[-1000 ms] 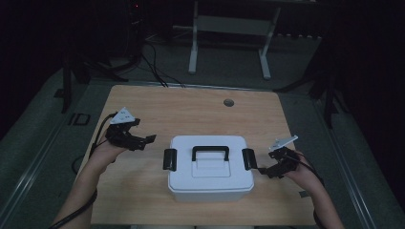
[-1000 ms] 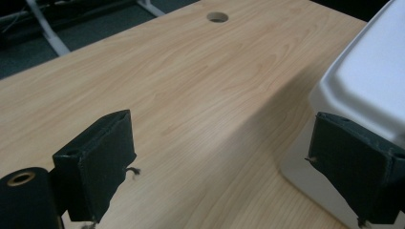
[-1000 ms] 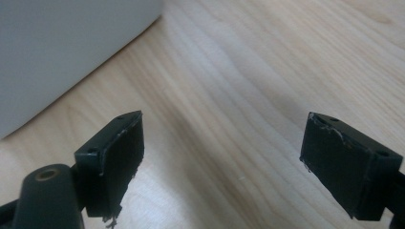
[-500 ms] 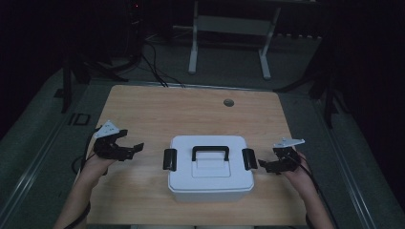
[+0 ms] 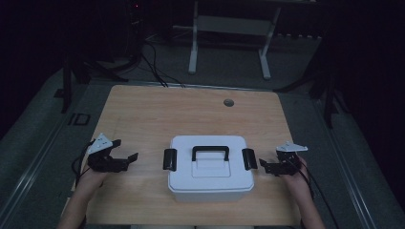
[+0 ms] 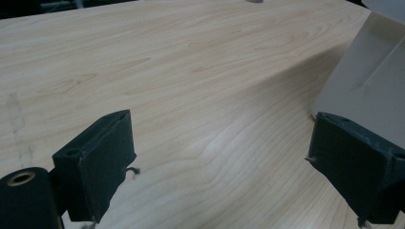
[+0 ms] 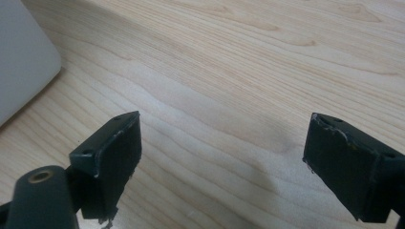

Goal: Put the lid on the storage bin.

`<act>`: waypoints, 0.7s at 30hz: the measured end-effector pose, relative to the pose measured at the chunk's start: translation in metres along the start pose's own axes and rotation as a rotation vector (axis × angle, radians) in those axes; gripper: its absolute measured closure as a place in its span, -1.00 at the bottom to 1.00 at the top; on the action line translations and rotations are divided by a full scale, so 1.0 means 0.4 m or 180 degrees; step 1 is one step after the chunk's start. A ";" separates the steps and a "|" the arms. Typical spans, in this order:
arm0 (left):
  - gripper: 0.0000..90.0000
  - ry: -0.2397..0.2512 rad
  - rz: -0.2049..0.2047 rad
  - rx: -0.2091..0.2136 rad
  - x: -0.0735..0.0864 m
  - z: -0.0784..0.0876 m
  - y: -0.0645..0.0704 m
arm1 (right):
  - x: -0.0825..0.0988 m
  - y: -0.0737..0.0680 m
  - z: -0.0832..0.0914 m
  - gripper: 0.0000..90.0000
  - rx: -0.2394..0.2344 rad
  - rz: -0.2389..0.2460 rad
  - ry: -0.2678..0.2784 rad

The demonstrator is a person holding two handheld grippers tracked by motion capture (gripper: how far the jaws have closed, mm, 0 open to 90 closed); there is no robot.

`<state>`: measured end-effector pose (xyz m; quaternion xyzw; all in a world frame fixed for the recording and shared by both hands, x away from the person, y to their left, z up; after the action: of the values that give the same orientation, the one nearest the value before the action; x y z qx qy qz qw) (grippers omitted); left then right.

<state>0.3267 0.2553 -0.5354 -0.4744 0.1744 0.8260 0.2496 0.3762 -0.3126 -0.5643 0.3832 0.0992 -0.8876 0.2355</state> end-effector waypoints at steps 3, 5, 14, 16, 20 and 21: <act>-0.81 0.0044 0.0048 -0.0007 0.016 0.009 0.002 | 0.007 -0.001 0.003 -0.73 0.0019 -0.0014 0.0030; -0.81 0.0036 0.0061 -0.0028 0.026 0.013 0.001 | 0.011 -0.002 0.007 -0.73 0.0037 -0.0063 0.0086; -0.81 0.0036 0.0093 -0.0082 0.061 0.033 0.013 | 0.031 0.003 0.033 -0.73 0.0141 -0.0254 0.0325; -0.81 0.0080 0.0130 -0.0102 0.066 0.039 0.015 | 0.035 0.005 0.039 -0.73 0.0170 -0.0255 0.0359; -0.81 0.0157 0.0150 -0.0169 0.073 0.054 0.015 | 0.044 0.007 0.054 -0.73 0.0260 -0.0262 0.0415; -0.81 0.0183 0.0141 -0.0204 0.076 0.058 0.016 | 0.048 0.007 0.058 -0.73 0.0266 -0.0277 0.0441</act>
<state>0.2940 0.2700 -0.5501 -0.5017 0.1654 0.8225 0.2109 0.3516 -0.3299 -0.5625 0.4485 0.0948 -0.8717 0.1731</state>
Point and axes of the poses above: each handheld gripper's, and its own axes: z roughly backward along the jaws, x roughly out of its underside, y roughly to its right, the point moved 4 cm from there along -z, roughly forward along the jaws, and after that the axes turned 3 degrees about -z, right-handed, at the moved point
